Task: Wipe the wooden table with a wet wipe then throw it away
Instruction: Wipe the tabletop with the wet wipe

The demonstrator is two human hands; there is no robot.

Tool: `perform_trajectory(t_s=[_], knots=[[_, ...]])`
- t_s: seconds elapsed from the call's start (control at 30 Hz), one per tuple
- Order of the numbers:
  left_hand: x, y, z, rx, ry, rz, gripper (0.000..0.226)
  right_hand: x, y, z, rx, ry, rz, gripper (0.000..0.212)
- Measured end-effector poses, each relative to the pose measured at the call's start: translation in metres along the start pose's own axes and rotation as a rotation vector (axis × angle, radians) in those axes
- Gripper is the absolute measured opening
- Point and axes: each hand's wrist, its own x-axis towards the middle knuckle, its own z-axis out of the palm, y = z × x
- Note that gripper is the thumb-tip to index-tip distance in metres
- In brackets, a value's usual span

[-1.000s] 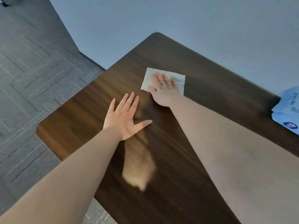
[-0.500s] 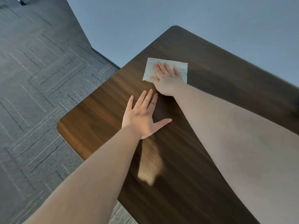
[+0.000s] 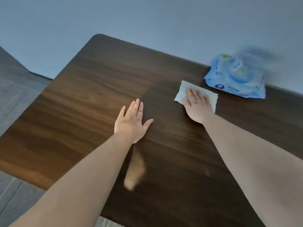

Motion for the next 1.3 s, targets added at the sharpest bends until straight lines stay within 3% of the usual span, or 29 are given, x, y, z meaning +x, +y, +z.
perform_trajectory(t_s=[0.17, 0.5, 0.7, 1.0, 1.3], knots=[[0.025, 0.104, -0.01, 0.007, 0.038, 0.209, 0.077, -0.045, 0.125, -0.002, 0.052, 0.026, 0.203, 0.057], [0.054, 0.294, -0.02, 0.127, -0.085, 0.523, 0.086, -0.139, 0.334, 0.004, 0.21, 0.118, 0.58, 0.058], [0.053, 0.359, -0.003, 0.185, -0.109, 0.532, 0.088, -0.179, 0.412, 0.005, 0.269, 0.12, 0.713, 0.059], [0.047, 0.364, -0.009, 0.192, -0.172, 0.462, 0.087, -0.217, 0.439, 0.014, 0.307, 0.105, 0.791, 0.058], [0.024, 0.301, -0.015, 0.128, -0.138, 0.43, 0.08, -0.236, 0.36, 0.031, 0.288, 0.056, 0.708, 0.058]])
